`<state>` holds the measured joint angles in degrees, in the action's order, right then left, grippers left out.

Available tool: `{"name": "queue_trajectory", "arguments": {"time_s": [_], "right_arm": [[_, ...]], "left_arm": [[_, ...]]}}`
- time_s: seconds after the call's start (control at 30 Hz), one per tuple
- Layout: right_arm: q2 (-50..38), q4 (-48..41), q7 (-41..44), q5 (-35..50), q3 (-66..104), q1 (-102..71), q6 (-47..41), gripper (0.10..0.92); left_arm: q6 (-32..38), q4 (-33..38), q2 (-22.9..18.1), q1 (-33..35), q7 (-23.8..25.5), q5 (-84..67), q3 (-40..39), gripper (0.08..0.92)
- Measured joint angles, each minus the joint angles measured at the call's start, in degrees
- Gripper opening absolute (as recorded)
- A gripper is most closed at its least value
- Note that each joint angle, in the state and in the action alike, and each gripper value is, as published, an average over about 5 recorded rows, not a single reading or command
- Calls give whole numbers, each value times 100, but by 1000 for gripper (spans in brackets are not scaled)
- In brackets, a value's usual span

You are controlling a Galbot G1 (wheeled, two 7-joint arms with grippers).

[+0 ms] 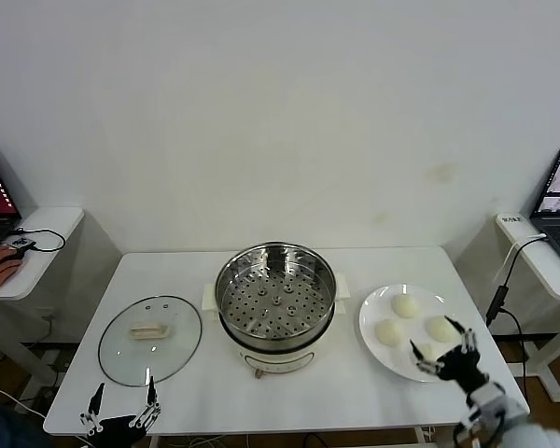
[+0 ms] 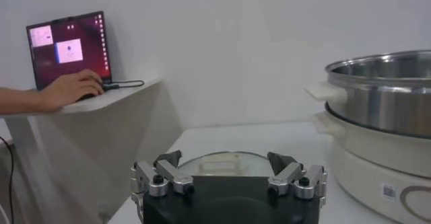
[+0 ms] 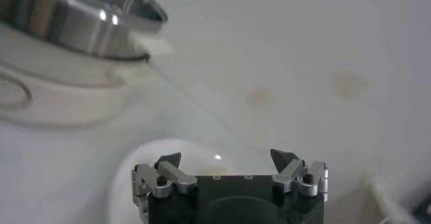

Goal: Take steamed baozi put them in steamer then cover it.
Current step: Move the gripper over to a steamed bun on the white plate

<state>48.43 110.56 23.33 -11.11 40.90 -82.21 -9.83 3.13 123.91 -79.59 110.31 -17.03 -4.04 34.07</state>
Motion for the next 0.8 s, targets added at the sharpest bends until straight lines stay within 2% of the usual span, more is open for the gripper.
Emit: {"name": "queue_trajectory", "arguments": {"time_s": [0.37,0.6,0.8], "right_arm": [[-1191,-1704,1808,-718,-2001,2921,482,823],[-1324,-2797,2750,-938,-3853,4912,841,823],[-1210,-3601,3215,-1085,-5156,6125,1048,823]], "left_arm": [[-132,-22,-24,-81,-79,111,76,823],[-167,-45,-56,-123,-100,162,129,823],[-186,-74,-57,-169,-107,167,190,823]]}}
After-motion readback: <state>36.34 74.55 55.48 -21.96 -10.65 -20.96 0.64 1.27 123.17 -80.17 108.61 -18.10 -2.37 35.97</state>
